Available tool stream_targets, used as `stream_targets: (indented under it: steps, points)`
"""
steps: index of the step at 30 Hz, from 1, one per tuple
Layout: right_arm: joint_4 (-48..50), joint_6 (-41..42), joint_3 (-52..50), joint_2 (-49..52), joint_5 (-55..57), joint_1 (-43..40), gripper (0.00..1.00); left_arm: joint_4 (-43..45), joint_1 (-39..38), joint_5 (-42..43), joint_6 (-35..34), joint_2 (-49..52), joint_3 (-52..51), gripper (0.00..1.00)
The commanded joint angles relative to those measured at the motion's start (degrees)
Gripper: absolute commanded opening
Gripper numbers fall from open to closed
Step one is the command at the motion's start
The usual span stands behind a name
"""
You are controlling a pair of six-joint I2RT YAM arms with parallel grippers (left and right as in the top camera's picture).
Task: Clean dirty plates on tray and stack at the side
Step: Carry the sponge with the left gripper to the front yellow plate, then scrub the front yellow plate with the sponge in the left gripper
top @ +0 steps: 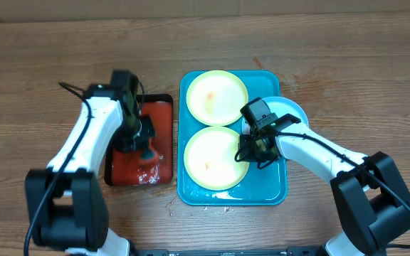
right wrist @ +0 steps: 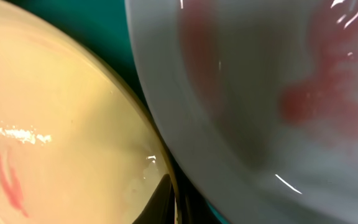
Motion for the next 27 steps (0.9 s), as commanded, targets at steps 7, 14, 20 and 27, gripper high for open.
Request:
stream_targets:
  steps: [7, 14, 20, 27]
  points:
    - [2.14, 1.81, -0.83, 0.57, 4.22, -1.99, 0.04, 3.91, -10.49, 5.20, -3.82, -4.17, 3.89, 0.05]
    - [1.73, 1.79, -0.83, 0.57, 4.22, -1.99, 0.04, 15.10, -22.51, 8.33, -14.19, 4.20, 2.34, 0.04]
    - [1.05, 1.57, -0.83, 0.57, 4.24, -1.99, 0.04, 21.20, -27.93, 14.16, -20.48, 12.96, 2.36, 0.04]
    - [0.52, 1.57, -0.83, 0.57, 4.42, -1.99, 0.04, 13.57, -27.12, 6.60, -20.76, 14.25, 2.99, 0.04]
